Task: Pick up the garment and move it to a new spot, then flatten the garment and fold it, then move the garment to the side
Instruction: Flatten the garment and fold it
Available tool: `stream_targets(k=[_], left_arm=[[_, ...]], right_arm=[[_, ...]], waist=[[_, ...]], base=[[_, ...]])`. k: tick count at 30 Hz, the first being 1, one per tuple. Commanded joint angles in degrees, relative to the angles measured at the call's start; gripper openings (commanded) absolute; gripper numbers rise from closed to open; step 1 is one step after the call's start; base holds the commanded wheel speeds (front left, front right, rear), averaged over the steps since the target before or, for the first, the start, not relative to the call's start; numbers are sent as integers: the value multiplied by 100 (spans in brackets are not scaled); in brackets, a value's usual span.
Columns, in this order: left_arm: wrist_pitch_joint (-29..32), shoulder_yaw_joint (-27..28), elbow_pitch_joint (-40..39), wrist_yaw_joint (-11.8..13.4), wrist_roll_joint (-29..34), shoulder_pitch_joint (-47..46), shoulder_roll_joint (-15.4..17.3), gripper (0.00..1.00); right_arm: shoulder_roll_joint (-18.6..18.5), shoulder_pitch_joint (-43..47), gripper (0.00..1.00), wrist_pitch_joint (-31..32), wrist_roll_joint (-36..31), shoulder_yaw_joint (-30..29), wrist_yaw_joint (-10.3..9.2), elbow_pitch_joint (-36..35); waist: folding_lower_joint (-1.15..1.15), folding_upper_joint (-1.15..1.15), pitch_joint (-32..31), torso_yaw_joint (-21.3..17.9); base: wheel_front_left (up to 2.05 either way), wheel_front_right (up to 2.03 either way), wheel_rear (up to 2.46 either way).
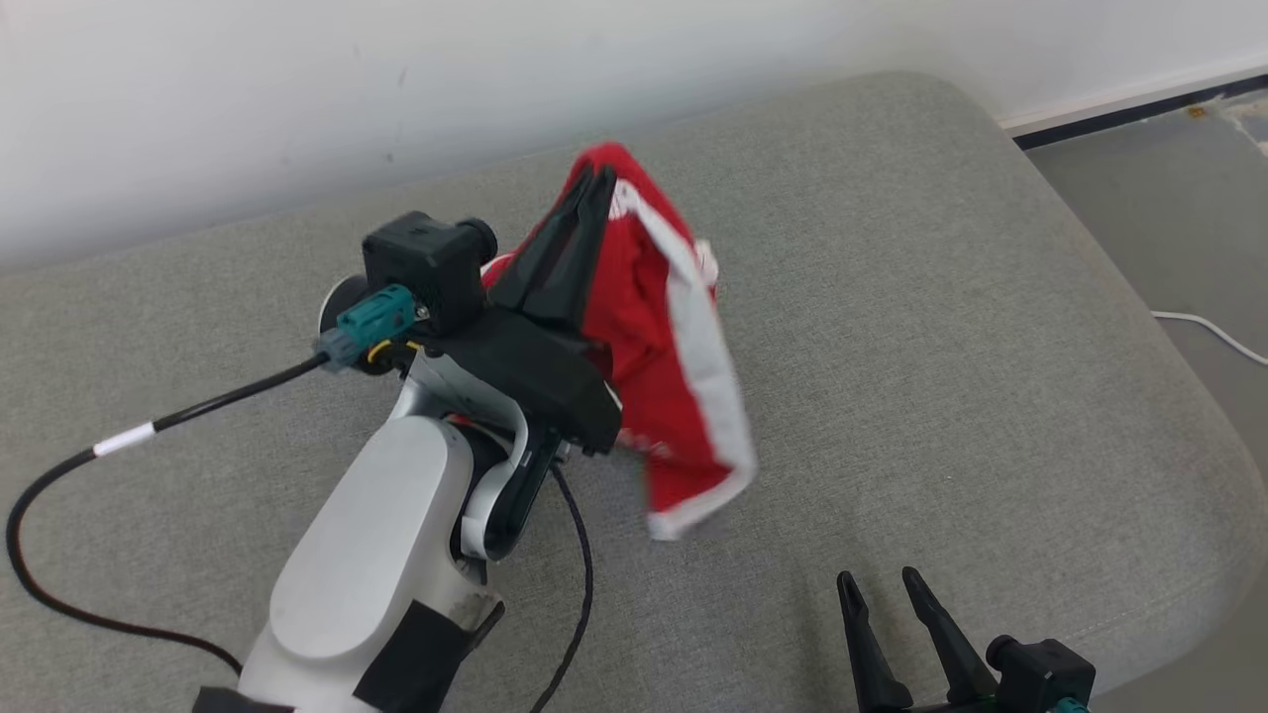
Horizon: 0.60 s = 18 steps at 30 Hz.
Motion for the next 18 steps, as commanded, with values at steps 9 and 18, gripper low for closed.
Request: stream_targets(k=[9,18], left_arm=[[-128,124,211,346,-250,345,107,0],[7,530,-417,690,-692,2017,596,0]], right_arm=[[7,40,100,-9,64,-61,-13,-43],[6,129,100,-8,-58,-118,-13,-51]], waist=[[0,-1,-16,116],[0,-1,-79,567]], base=[[0,0,0],[0,0,0]])
